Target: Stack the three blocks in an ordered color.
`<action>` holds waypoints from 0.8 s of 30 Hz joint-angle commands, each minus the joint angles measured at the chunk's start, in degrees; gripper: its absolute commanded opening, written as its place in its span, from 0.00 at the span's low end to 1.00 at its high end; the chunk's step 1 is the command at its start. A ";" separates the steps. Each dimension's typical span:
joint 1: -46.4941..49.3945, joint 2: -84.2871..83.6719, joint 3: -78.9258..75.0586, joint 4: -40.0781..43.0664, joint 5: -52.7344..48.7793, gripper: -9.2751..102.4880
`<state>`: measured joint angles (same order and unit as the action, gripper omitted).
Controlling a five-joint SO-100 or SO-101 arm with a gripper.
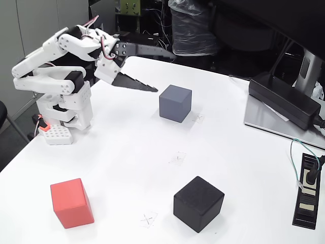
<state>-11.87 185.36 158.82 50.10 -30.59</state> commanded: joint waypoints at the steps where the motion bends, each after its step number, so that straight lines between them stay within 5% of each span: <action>1: -0.44 -0.35 -9.93 5.01 -5.54 0.39; 14: -0.44 -0.53 -26.37 29.27 -27.07 0.39; 24: -0.53 -18.02 -35.51 32.61 -27.42 0.39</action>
<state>-12.13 172.71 127.88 82.44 -57.57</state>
